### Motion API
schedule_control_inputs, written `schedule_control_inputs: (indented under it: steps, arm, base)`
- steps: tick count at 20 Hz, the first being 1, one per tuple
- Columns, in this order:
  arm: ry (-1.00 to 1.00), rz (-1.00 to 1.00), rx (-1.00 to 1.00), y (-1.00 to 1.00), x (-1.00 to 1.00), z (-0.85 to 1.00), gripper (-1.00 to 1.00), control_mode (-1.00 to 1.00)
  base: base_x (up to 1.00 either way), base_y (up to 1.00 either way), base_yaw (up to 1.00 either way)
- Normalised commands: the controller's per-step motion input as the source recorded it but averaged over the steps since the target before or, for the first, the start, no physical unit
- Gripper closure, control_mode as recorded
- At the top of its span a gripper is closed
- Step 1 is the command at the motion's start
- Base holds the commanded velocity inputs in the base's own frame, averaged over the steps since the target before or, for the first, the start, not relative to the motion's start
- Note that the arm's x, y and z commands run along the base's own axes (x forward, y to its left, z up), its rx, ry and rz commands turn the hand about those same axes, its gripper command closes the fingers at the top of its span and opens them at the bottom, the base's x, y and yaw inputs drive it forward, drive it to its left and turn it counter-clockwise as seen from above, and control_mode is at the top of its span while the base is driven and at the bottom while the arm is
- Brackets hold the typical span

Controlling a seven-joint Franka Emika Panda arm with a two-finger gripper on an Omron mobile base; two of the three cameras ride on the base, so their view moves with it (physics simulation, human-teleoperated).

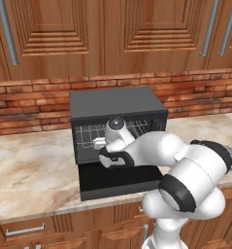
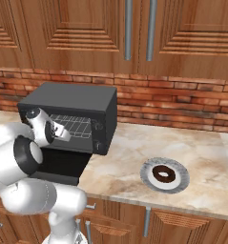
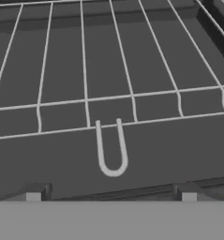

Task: Pick up the bagel from the plate, place it on the toaster oven rack, close the door, and set the timer.

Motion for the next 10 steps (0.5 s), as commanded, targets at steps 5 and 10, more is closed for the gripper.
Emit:
schedule_control_inputs:
  steps: [5, 10]
  arm:
    - [0.00, 0.00, 0.00, 0.00, 0.23, -0.22, -1.00, -1.00]
    - [0.00, 0.00, 0.00, 0.00, 0.23, -0.23, -1.00, -1.00]
  base:
    - [0.00, 0.00, 0.00]
    - [0.00, 0.00, 0.00]
